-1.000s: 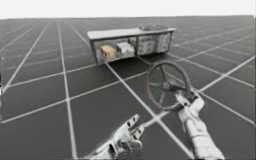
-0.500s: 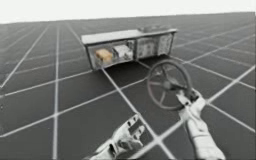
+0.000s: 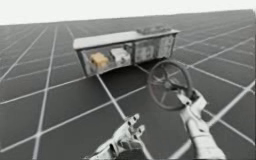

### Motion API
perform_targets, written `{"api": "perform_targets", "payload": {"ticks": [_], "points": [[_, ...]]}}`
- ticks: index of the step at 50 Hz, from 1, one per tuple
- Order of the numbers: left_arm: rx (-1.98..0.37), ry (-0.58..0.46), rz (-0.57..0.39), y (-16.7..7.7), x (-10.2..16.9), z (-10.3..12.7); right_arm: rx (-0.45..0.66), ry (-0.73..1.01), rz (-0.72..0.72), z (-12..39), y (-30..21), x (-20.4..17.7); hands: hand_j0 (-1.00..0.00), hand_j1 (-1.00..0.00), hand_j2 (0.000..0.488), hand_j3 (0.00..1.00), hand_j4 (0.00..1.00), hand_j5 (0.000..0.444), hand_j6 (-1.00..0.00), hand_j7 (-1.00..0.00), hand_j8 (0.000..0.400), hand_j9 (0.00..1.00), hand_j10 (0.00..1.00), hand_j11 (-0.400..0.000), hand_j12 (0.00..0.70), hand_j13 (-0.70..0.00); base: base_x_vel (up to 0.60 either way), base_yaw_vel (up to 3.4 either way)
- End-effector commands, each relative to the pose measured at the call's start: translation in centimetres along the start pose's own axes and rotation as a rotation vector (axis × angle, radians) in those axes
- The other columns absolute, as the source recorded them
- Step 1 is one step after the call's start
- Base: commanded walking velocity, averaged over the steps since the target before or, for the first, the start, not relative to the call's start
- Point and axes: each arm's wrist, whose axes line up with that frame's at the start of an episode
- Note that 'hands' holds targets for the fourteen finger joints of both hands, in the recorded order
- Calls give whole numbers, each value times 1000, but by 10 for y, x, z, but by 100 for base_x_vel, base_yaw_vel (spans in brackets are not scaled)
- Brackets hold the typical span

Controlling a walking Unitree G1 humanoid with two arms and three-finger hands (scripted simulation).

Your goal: Pick up and drop off the object

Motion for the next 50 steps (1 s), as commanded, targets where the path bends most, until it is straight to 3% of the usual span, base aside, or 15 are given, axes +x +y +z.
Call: {"api": "perform_targets", "payload": {"ticks": [1, 50], "points": [[-16, -10, -7, 3, -2, -1, -3, -28, 18, 6, 7, -4, 0, 0, 0, 1000, 1000, 0, 0, 0, 0, 1000, 1000, -400, 0, -700, 55, 8], [-16, -10, -7, 3, -2, -1, -3, -28, 18, 6, 7, -4, 0, 0, 0, 1000, 1000, 0, 0, 0, 0, 1000, 1000, -400, 0, -700, 56, 7]]}}
